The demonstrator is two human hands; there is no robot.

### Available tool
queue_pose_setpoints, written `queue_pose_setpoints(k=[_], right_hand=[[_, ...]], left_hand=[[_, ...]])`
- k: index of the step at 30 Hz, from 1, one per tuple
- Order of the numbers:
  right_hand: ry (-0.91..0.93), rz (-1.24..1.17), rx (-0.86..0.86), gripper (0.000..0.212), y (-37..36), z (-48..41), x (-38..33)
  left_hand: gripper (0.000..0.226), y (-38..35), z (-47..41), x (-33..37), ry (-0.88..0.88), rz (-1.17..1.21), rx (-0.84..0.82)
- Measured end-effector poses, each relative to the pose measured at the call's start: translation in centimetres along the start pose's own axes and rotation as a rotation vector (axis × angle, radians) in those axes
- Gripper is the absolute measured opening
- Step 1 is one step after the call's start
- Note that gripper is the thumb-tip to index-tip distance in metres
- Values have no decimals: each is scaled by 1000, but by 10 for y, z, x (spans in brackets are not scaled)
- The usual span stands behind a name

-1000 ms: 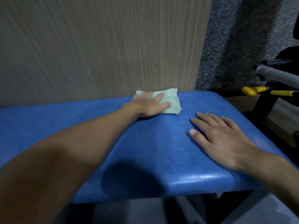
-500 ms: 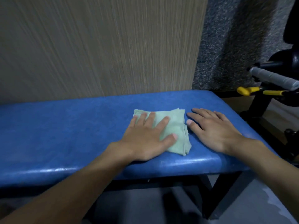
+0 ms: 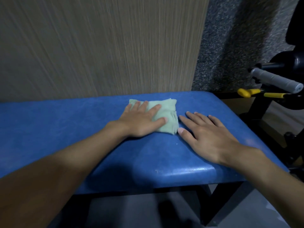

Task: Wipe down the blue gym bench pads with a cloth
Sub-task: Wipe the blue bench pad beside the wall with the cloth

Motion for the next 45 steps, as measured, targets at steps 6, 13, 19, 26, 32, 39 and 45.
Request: queue_pose_setpoints(k=[6,13,19,26,32,39,45], right_hand=[[4,4,6,72,2,1,-2],[-3,-1,16,71,1,-2,0],[-9,-19,20,67,1,-1,1],[-8,-35,29,57,3,3,-1],[16,3,65,55,11,3,-5],[7,-23,-6,72,0,0,-6],[13,14,21,69,1,0,-7]], left_hand=[[84,-5,-80,-25,66,12,11],[78,-8,-67,-21,77,13,9],[73,0,18,4,3,32,10],[73,13,108,21,-28,0,26],[71,12,114,26,-4,15,-14],[73,3,17,-9,59,22,-47],[80,-3,-68,-37,137,39,-59]])
Point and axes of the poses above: each hand's wrist, its own z-axis away from the middle knuckle, its own y-axis out of the back of the hand, x = y × z, the point moved 7 cm from there along -z, towards the middle knuckle, and after that the axes turned 13 degrees about x, right-handed, at the moved point
